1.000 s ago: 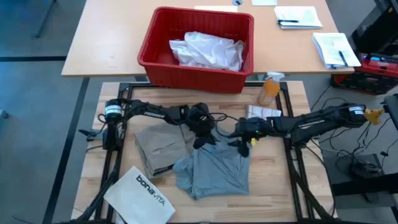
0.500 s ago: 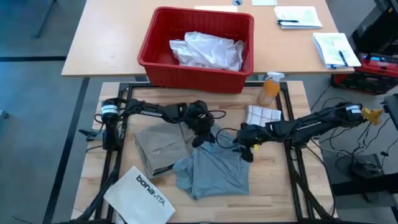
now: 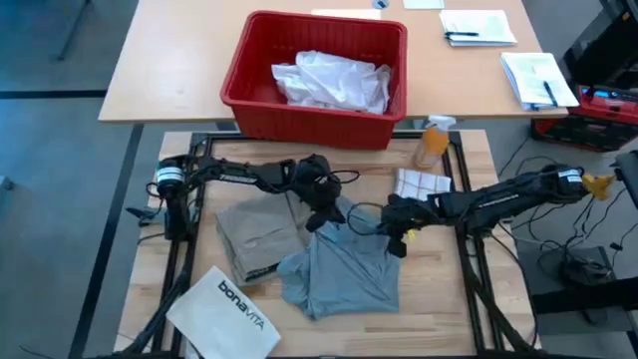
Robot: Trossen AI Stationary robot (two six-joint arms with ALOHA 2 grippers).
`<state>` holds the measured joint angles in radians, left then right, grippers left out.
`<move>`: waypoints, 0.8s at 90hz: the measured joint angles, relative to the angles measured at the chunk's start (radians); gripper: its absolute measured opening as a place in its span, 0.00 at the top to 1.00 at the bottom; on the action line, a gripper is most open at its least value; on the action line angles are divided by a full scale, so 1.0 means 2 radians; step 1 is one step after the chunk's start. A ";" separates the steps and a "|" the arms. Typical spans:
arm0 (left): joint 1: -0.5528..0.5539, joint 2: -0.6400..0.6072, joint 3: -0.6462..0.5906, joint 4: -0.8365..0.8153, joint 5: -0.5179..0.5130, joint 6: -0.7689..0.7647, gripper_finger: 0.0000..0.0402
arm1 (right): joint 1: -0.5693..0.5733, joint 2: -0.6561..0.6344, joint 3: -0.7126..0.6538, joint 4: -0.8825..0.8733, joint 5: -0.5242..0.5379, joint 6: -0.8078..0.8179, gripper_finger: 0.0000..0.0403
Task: Fold laundry
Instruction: Fold the gray shirt
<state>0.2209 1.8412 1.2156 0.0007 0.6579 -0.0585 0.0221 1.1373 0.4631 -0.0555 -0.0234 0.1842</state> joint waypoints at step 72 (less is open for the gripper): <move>0.056 -0.012 0.000 -0.122 -0.076 0.131 1.00 | -0.186 -0.003 0.061 -0.103 -0.054 -0.138 1.00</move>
<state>0.3325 1.8164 1.2152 -0.2442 0.5056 0.2038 -0.3502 1.1305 0.5858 -0.2613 -0.1322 -0.0917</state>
